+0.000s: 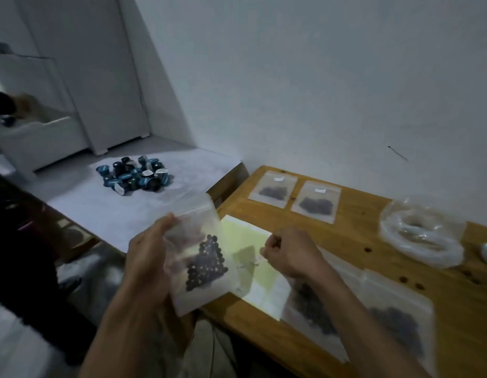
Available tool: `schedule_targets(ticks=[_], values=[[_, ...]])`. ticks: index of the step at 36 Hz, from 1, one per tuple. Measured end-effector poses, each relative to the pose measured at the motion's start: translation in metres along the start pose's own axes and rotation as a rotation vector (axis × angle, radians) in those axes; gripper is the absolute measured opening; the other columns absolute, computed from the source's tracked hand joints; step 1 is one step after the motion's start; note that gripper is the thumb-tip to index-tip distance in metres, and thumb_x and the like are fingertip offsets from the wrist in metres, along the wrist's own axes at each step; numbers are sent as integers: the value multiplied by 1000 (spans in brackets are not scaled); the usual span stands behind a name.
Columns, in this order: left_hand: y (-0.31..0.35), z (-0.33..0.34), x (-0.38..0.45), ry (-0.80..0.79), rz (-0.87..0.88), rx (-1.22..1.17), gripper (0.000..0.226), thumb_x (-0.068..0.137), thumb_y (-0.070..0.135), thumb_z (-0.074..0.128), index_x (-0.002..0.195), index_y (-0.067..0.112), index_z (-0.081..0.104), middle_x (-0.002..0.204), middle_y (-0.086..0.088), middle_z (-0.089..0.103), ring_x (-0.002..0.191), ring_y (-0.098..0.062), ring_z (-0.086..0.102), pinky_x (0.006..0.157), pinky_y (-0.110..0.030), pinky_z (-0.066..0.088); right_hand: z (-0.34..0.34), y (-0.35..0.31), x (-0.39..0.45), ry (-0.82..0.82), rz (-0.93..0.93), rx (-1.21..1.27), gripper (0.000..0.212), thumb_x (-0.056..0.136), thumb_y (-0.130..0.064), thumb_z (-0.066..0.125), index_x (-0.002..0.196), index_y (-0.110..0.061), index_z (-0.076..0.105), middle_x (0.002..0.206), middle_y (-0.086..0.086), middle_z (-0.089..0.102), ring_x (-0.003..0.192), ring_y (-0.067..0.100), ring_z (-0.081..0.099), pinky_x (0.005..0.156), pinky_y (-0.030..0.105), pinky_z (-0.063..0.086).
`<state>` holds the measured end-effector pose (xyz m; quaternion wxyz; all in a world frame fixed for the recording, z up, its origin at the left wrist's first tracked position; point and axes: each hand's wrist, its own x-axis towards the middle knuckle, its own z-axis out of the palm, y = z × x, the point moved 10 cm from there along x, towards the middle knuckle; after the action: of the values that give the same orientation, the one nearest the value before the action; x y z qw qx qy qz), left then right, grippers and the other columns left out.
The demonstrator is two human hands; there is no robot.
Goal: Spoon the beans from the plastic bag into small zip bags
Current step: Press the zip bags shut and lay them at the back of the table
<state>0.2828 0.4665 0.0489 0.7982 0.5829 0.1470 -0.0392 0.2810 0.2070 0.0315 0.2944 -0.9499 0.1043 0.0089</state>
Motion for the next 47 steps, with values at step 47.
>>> schedule_targets(ticks=[47], values=[[3, 101, 5, -351, 182, 251, 19, 97, 16, 61, 95, 6, 76, 94, -12, 77, 92, -25, 75, 80, -51, 60, -45, -35, -18, 320, 44, 581, 55, 75, -55, 78, 117, -31, 52, 107, -11, 64, 97, 8, 62, 84, 35, 57]])
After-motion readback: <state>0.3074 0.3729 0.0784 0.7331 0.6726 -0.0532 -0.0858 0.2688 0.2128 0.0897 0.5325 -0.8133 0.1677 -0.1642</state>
